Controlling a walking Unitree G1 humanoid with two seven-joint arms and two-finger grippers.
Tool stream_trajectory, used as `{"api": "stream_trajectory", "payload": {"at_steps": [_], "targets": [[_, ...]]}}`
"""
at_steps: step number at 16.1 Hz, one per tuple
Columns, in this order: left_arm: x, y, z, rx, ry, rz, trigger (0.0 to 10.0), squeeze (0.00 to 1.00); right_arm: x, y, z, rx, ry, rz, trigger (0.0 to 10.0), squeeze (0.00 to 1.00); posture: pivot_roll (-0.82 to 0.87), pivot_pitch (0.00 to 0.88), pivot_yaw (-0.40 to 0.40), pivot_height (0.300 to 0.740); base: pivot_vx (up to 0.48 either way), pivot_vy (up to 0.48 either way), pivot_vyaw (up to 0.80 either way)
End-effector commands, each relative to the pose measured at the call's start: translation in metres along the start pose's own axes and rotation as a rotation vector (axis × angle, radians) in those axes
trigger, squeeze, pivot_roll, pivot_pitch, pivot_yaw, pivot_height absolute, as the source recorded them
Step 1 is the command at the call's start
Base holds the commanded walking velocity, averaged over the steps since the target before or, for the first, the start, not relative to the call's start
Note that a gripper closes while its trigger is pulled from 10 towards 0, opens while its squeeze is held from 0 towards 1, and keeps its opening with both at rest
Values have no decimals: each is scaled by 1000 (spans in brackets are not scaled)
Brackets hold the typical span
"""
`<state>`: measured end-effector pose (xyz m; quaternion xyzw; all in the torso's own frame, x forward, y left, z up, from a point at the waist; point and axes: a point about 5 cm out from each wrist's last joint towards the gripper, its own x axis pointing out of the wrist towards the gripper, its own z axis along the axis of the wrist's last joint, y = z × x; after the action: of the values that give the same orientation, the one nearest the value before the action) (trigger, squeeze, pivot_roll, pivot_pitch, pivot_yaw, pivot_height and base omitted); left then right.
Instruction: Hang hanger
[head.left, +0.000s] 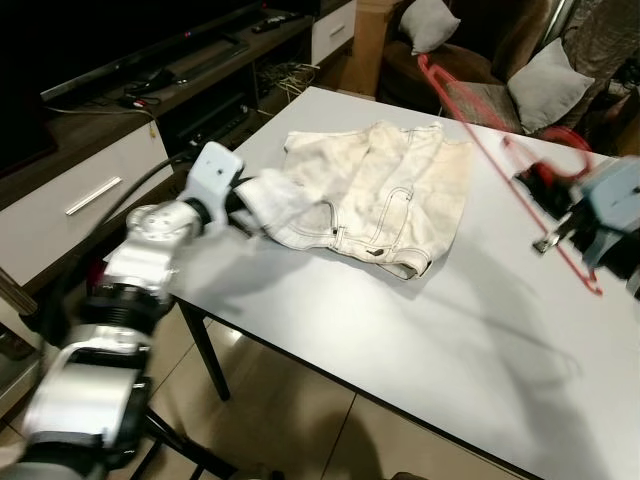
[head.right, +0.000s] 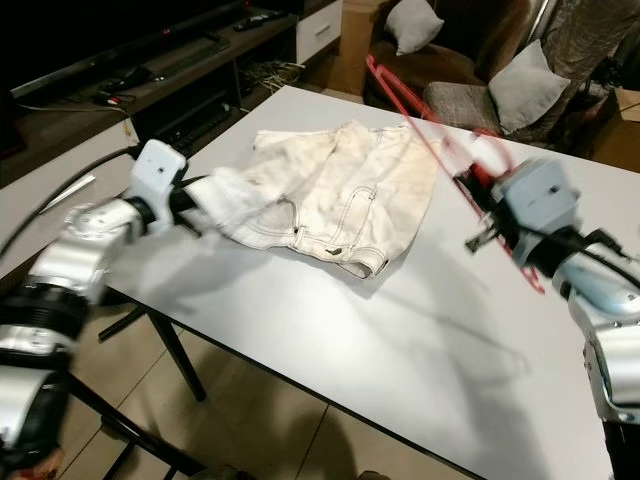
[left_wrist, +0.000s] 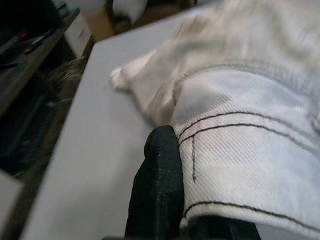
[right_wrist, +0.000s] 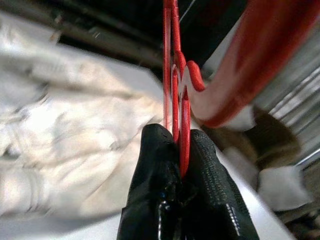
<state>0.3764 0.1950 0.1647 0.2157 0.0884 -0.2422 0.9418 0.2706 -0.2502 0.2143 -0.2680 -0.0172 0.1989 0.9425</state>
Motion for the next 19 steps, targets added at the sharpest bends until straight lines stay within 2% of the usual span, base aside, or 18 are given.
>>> {"api": "stream_trajectory", "payload": {"at_steps": [1, 2, 3, 4, 6, 7, 9, 11, 12, 14, 15, 16, 17, 18, 19], "targets": [[-2, 0, -9, 40, 57, 12, 0, 0, 1, 5, 2, -12, 14, 49, 10000, 0, -164, 0, 40, 740, 0, 0, 0], [-6, 12, -10, 7, 55, 110, 0, 0, -3, 24, -7, -72, 100, 217, 10000, 0, -160, 0, 34, 740, 0, 0, 0], [-7, 15, -8, -9, 45, 123, 0, 0, -5, 29, -11, -90, 134, 261, 10000, 0, -159, 0, 33, 740, 0, 0, 0], [-9, 18, -6, -6, 40, 148, 0, 0, -10, 34, -21, -117, 214, 336, 10000, 0, -161, 0, 33, 740, 0, 0, 0], [-10, 21, -6, 9, 40, 157, 0, 0, -12, 35, -26, -147, 269, 378, 10000, 0, -163, 0, 34, 740, 0, 0, 0], [-11, 22, -3, 43, 19, 145, 0, 0, -15, 33, -31, -218, 335, 419, 10000, 0, -166, 0, 33, 740, 0, 0, 0], [-15, 27, -7, 73, 42, 150, 0, 0, -22, 26, -36, -314, 428, 467, 10000, 0, -166, 0, 33, 740, 0, 0, 0], [-20, 36, -11, 86, 67, 182, 0, 0, -35, 9, -38, -409, 556, 511, 10000, 0, -177, 0, 25, 740, 0, 0, 0], [-22, 38, -12, 88, 72, 186, 0, 0, -39, 5, -39, -426, 592, 527, 10000, 0, -176, 0, 23, 740, 0, 0, 0], [-27, 41, -18, 131, 90, 165, 0, 0, -60, -14, -42, -453, 741, 572, 10000, 0, -172, 0, 14, 740, 0, 0, 0], [-28, 40, -17, 143, 81, 153, 157, 0, -66, -20, -43, -454, 780, 574, 10000, 0, -172, 0, 14, 740, 0, 0, 0], [-28, 35, -16, 162, 53, 104, 1529, 0, -78, -30, -44, -453, 846, 571, 10000, 0, -170, 0, 9, 740, 0, 0, 0], [-28, 28, -17, 163, 32, 52, 1882, 0, -86, -39, -43, -446, 897, 557, 10000, 0, -170, 0, 7, 740, 0, 0, 0], [-27, 25, -18, 164, 29, 35, 1843, 0, -88, -43, -41, -452, 899, 539, 10000, 0, -169, 0, 6, 740, 0, 0, 0], [-26, 21, -21, 163, 33, 19, 1725, 0, -86, -50, -36, -456, 869, 469, 10000, 0, -169, 0, 7, 740, 0, 0, 0]]}}
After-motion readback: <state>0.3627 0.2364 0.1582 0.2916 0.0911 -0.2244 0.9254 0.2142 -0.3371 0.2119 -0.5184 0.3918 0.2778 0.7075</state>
